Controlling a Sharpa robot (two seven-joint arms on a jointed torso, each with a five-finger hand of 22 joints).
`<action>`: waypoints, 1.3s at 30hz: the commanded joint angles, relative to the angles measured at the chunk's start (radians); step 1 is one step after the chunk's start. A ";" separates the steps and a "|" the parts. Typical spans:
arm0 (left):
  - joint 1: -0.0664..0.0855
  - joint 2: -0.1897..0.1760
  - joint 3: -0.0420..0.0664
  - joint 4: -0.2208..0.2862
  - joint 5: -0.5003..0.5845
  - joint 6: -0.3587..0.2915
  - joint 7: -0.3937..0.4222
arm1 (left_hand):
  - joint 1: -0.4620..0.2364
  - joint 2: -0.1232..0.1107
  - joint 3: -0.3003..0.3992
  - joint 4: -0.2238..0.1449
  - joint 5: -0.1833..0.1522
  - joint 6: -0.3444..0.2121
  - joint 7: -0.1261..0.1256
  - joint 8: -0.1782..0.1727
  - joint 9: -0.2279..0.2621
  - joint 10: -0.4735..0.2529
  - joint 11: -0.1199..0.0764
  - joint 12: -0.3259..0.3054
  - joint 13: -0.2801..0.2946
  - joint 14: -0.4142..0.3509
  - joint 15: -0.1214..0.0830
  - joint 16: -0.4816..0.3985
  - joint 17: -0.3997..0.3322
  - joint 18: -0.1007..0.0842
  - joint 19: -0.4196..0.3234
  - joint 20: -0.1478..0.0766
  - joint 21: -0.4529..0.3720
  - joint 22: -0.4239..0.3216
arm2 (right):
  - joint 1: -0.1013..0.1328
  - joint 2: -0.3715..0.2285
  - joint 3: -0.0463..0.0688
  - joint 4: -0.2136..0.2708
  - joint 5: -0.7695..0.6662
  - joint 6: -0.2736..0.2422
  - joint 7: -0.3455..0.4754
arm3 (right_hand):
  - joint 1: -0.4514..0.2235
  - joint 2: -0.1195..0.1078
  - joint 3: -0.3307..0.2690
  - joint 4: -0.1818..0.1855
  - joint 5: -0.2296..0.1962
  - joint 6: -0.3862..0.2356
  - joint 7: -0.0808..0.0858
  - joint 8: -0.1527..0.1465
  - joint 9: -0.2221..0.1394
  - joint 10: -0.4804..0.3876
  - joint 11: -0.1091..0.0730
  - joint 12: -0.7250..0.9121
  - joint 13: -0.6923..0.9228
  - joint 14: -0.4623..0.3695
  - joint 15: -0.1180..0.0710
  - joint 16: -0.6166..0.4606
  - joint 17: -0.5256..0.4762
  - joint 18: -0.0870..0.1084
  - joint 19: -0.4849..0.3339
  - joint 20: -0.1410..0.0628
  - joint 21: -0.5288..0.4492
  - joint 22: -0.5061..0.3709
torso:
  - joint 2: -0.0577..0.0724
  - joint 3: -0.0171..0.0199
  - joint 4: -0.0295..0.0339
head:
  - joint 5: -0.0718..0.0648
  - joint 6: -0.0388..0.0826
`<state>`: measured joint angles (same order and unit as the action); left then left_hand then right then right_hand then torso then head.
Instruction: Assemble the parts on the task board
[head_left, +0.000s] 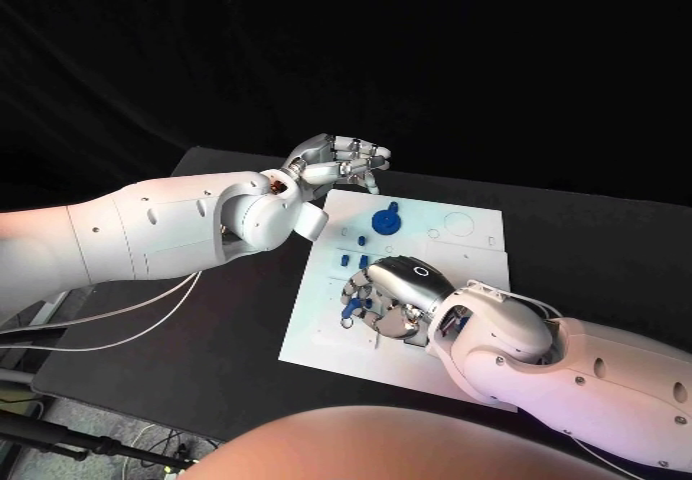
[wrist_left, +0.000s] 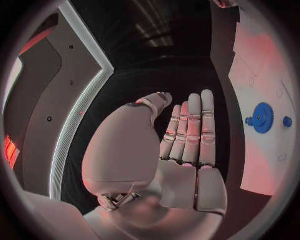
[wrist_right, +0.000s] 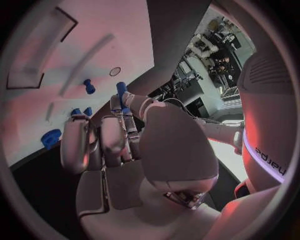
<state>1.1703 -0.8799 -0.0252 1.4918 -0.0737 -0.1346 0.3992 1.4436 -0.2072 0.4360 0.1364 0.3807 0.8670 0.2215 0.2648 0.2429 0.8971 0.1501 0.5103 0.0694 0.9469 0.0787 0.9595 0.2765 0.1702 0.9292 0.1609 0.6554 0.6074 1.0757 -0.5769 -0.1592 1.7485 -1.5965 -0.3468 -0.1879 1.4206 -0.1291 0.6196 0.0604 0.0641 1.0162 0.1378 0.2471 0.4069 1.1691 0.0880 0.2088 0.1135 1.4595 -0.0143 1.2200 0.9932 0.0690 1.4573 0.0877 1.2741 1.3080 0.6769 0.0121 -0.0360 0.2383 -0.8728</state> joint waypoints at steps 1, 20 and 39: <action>0.001 0.002 0.001 0.003 0.001 0.014 0.006 | -0.001 0.006 0.002 -0.006 0.001 0.001 -0.002 -0.004 -0.001 -0.007 0.001 0.004 0.001 -0.008 -0.001 -0.005 -0.001 0.010 -0.003 0.004 0.006 0.001 | -0.005 0.007 -0.001 -0.007 -0.026 0.046 0.002 | -0.010 0.002 -0.001 -0.004 0.003 0.000 0.005 0.003 0.002 0.011 -0.016 -0.004 0.001 0.006 0.003 0.005 0.000 -0.010 0.011 0.001 0.002 0.161 | 0.000 0.0013 -0.0004 | 0.004 0.000; 0.001 0.002 0.001 0.004 0.001 0.014 0.005 | -0.001 0.006 0.002 -0.006 0.001 0.001 -0.002 -0.004 -0.001 -0.007 0.001 0.004 0.001 -0.008 -0.001 -0.005 -0.001 0.010 -0.003 0.004 0.006 0.001 | -0.015 0.024 -0.005 -0.029 -0.074 0.077 -0.035 | -0.018 0.000 -0.004 -0.004 0.004 -0.001 0.004 0.004 0.003 0.010 -0.016 -0.006 0.003 0.007 0.004 0.009 0.005 -0.011 0.013 0.002 0.009 0.164 | 0.000 0.0012 -0.0019 | 0.008 0.000; 0.001 0.000 0.001 0.005 0.001 0.016 0.003 | -0.001 0.006 0.002 -0.006 0.001 0.001 -0.002 -0.004 -0.001 -0.007 0.001 0.004 0.001 -0.008 -0.001 -0.005 -0.001 0.010 -0.003 0.004 0.006 0.001 | -0.025 0.049 -0.006 -0.044 -0.122 0.082 -0.057 | -0.025 -0.002 -0.008 -0.006 0.006 -0.003 0.004 0.006 0.005 0.011 -0.017 -0.007 0.004 0.008 0.004 0.012 0.008 -0.011 0.013 0.002 0.010 0.165 | 0.000 0.0001 -0.0018 | 0.007 0.000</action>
<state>1.1704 -0.8811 -0.0252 1.4936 -0.0736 -0.1343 0.3985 1.4436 -0.2072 0.4360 0.1365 0.3807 0.8670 0.2215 0.2648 0.2431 0.8971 0.1501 0.5103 0.0692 0.9469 0.0787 0.9595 0.2766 0.1703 0.9292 0.1609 0.6555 0.6070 1.0527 -0.5312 -0.1646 1.7039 -1.6886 -0.2830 -0.2348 1.3998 -0.1398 0.6164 0.0577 0.0632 1.0108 0.1389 0.2473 0.4115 1.1835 0.0778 0.2077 0.1179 1.4594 -0.0142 1.2276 1.0000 0.0691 1.4608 0.0914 1.2825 1.3074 0.6770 0.0129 -0.0376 0.2452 -0.8728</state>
